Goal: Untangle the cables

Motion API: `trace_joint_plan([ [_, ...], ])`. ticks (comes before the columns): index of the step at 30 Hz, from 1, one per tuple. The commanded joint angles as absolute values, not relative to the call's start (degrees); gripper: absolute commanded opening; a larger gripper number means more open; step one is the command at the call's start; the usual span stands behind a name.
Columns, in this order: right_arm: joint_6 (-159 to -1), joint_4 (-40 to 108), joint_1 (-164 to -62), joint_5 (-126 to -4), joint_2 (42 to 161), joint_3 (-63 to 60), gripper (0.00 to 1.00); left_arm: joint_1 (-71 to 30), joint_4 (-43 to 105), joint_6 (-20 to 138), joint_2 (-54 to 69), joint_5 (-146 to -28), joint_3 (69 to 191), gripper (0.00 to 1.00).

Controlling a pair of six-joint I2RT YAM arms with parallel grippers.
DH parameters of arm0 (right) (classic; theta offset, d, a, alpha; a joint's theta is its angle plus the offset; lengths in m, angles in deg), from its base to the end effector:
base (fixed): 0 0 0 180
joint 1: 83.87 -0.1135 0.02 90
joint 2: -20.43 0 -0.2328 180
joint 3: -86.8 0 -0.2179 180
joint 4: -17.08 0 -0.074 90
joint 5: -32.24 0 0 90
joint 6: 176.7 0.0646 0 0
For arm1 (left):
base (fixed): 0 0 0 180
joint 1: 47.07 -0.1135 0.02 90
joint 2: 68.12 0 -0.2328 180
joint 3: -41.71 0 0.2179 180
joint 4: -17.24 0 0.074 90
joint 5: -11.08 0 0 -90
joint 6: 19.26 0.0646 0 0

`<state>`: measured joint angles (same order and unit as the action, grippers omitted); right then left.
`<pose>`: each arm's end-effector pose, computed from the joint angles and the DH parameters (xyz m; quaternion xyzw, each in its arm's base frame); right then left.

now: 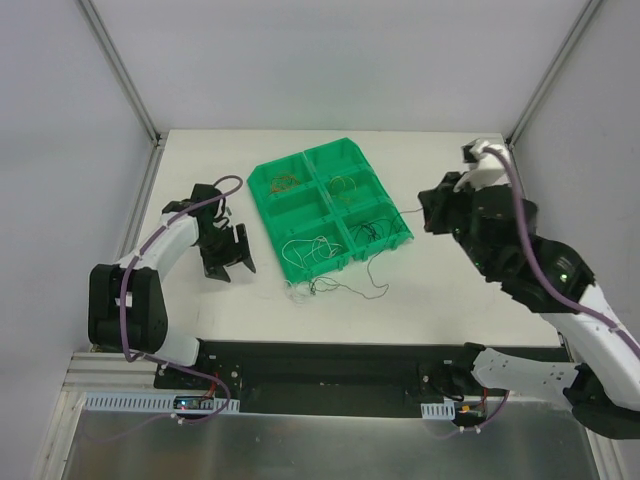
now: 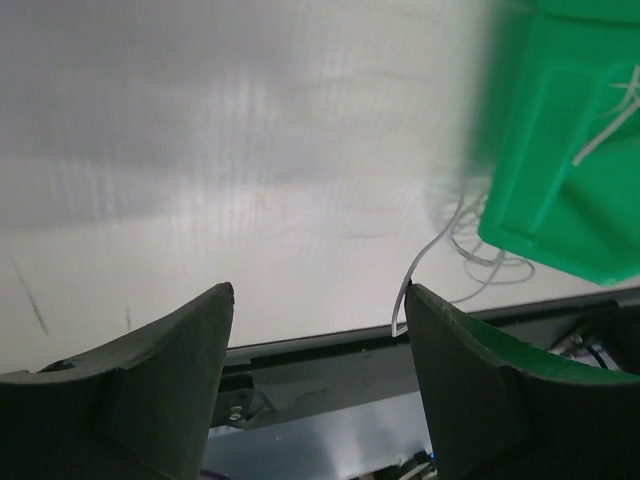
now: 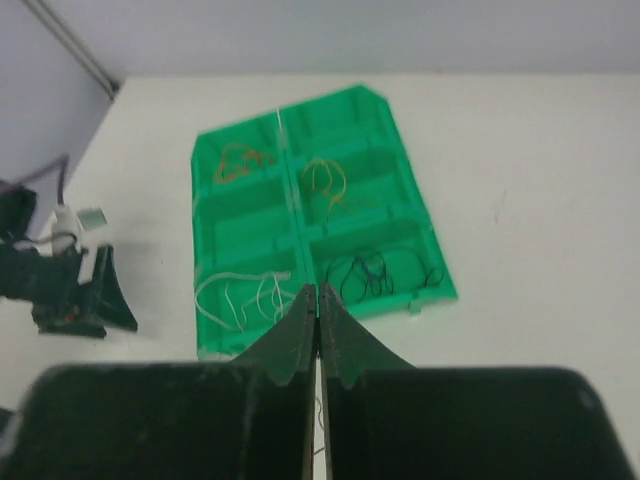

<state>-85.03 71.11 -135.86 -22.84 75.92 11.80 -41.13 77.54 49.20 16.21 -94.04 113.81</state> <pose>0.1253 0.1003 0.4610 -0.1136 0.7207 0.0956 0.6772 0.2478 -0.0427 0.1689 -0.1132 0.9735 -0.1621 0.1154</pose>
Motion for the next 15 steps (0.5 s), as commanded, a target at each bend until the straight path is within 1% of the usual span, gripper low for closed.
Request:
trace_joint_plan([
  [1, -71.43, 74.81, -135.72, -29.37, 75.01, 3.66, 0.00, -40.48, 78.58, 52.02, 12.83, -106.33, 114.56, 0.69],
  [5, -70.53, 75.60, -135.64, -29.99, 75.19, 2.06, 0.00, -38.02, 75.96, 50.18, 8.36, -110.37, 111.49, 0.68],
  [8, -71.32, 76.04, -135.64, -29.90, 75.28, 3.03, 0.00, -37.23, 71.30, 48.07, 6.06, -114.42, 107.62, 0.74],
  [12, -71.76, 76.75, -135.55, -29.81, 74.93, 3.73, 0.00, -35.74, 68.56, 46.14, 9.48, -114.43, 105.42, 0.74],
  [15, -71.15, 77.62, -135.55, -29.99, 74.49, 4.00, 0.00, -33.54, 68.21, 43.16, 12.38, -111.90, 106.03, 0.74],
])
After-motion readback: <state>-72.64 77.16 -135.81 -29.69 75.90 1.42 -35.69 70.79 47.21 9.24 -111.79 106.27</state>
